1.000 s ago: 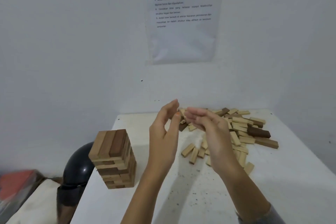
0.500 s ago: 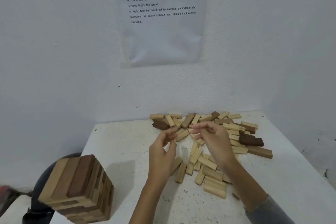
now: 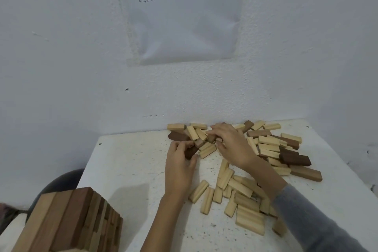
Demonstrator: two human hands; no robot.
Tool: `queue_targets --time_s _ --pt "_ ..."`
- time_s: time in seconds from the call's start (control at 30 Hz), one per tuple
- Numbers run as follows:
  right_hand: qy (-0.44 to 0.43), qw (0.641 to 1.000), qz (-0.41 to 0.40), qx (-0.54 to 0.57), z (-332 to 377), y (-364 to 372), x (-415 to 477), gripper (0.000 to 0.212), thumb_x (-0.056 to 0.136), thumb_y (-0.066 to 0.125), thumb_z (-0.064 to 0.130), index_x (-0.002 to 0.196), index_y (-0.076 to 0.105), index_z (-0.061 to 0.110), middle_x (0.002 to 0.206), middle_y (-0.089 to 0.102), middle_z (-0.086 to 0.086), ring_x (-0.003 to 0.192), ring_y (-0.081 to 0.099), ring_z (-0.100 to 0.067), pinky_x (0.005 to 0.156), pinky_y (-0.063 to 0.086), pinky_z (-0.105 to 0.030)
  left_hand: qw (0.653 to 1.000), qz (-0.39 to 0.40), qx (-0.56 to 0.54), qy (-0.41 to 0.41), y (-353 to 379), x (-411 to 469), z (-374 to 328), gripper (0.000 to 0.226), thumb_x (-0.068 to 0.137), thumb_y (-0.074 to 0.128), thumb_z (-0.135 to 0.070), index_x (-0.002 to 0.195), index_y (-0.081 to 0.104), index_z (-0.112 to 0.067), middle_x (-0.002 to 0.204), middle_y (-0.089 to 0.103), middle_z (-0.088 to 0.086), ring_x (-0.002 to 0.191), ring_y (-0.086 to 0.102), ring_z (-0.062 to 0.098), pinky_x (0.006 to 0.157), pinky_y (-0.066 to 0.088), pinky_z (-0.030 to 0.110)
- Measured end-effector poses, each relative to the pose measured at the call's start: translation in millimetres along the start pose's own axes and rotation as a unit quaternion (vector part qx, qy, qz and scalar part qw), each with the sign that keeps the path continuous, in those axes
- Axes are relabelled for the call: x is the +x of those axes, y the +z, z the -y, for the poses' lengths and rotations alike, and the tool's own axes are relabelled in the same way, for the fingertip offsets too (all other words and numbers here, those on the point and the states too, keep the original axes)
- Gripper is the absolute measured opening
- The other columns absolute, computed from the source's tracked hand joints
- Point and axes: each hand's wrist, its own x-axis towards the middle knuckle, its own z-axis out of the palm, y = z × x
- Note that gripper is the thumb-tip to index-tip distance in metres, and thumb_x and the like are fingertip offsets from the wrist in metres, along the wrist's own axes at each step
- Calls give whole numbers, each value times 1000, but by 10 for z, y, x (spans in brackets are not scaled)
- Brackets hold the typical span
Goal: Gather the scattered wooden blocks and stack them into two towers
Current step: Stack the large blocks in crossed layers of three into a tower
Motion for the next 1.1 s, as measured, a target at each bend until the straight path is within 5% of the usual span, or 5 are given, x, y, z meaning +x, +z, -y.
queue_targets --time_s 0.37,0.7,0.77,0.87,1.1 --pt "-28 991 14 -128 -82 47 50 38 99 48 14 138 49 18 130 45 -1 123 37 -19 96 24 -28 993 41 107 31 -60 -48 8 57 91 61 -7 143 42 -17 109 63 3 99 50 19 84 44 31" --pt "-2 985 -69 159 220 93 -211 37 100 39 4 136 35 9 128 34 -8 113 41 -4 94 28 -2 992 115 36 -26 -311 -211 -46 46 98 49 -11 142 39 -19 109 35 2 84 47 6 71 36 8" --pt "11 979 -67 192 308 114 -261 38 96 41 1 132 35 11 125 35 -6 99 42 11 82 36 -1 988 133 28 -74 -317 -248 -16 38 102 36 -11 139 42 -10 111 31 4 96 43 14 79 30 12" --pt "46 985 -83 146 378 195 -299 36 92 53 11 127 43 17 110 44 3 69 47 1 58 33 -13 981 125 -7 -146 -345 -308 1 33 100 38 -9 132 48 -8 119 30 3 109 42 16 91 31 15" --pt "137 987 -68 51 490 313 -254 49 85 67 46 127 57 24 115 50 1 104 52 -18 95 36 -32 980 58 -113 -150 -370 -414 21 6 95 58 -18 101 58 -19 100 43 3 78 50 9 64 40 7"
